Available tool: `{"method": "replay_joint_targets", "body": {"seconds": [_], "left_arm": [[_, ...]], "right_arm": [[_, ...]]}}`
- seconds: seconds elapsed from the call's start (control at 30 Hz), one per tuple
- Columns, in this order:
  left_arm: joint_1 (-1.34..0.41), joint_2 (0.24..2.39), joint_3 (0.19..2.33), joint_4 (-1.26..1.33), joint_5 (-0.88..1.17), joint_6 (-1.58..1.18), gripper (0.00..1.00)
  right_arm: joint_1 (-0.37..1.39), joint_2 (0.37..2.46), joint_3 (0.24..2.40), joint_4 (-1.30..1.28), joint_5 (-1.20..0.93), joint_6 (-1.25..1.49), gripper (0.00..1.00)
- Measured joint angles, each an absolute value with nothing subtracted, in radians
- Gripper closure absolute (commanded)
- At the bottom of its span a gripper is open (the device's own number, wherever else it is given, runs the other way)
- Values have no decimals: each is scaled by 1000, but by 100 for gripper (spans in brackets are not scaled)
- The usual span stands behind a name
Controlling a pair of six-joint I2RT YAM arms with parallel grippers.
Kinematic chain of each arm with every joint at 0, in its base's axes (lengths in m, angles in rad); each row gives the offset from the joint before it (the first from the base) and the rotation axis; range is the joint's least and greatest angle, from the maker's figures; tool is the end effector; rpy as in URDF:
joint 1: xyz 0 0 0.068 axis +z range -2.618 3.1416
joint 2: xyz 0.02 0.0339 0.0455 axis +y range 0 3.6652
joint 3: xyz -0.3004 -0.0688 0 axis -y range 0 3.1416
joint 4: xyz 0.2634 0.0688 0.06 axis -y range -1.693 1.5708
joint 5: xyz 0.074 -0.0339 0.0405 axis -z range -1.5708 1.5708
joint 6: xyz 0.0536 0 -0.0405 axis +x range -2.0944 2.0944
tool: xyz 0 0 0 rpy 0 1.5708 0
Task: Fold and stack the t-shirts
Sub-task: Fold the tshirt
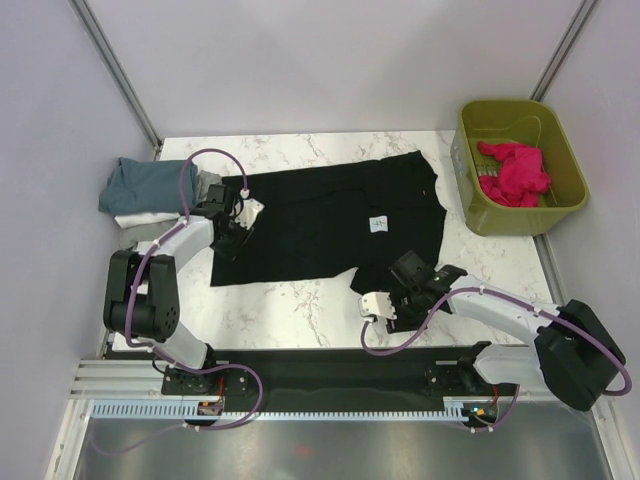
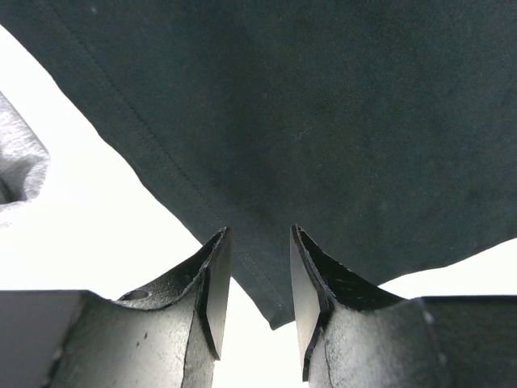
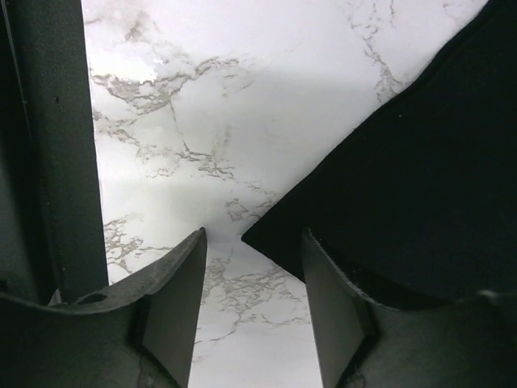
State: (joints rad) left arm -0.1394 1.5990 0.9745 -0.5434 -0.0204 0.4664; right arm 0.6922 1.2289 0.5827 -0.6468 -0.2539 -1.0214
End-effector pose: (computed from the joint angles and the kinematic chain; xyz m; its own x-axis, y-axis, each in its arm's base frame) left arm 0.3242 -0.0444 0.1911 -0.7548 0.5599 -0.3418 0.5267 0.8279 0.1931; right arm 0.1456 0.1382 0.1648 0.1855 -0.9185 -0.3492 -0.9817 -0.1573 -0.1077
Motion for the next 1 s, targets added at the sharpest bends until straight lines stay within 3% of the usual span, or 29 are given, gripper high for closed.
{"method": "replay_joint_targets", "body": {"seconds": [0.17,0.27,0.3,0.47,0.67,1.0], "left_arm": [[-139,1576,974,-551,-20,464,57],[-139,1557,967,-577,-13,450,58],[-139,1547,962,-591,-7,443,57],[-139,1438,888,-670,9,432,57],[-139,1329,751,-720,4,451,57],[-106,1407,726,-685,2,463,58]], "right_arm": [[692,1265,602,-661,-258,-993,53],[692,1275,608,-662,-263,-978,70],[693,1277,609,-658,-263,-974,82],[695,1275,608,-634,-249,-962,100],[697,1254,593,-612,-238,-916,100],[697,1254,593,-597,-214,-867,100]]}}
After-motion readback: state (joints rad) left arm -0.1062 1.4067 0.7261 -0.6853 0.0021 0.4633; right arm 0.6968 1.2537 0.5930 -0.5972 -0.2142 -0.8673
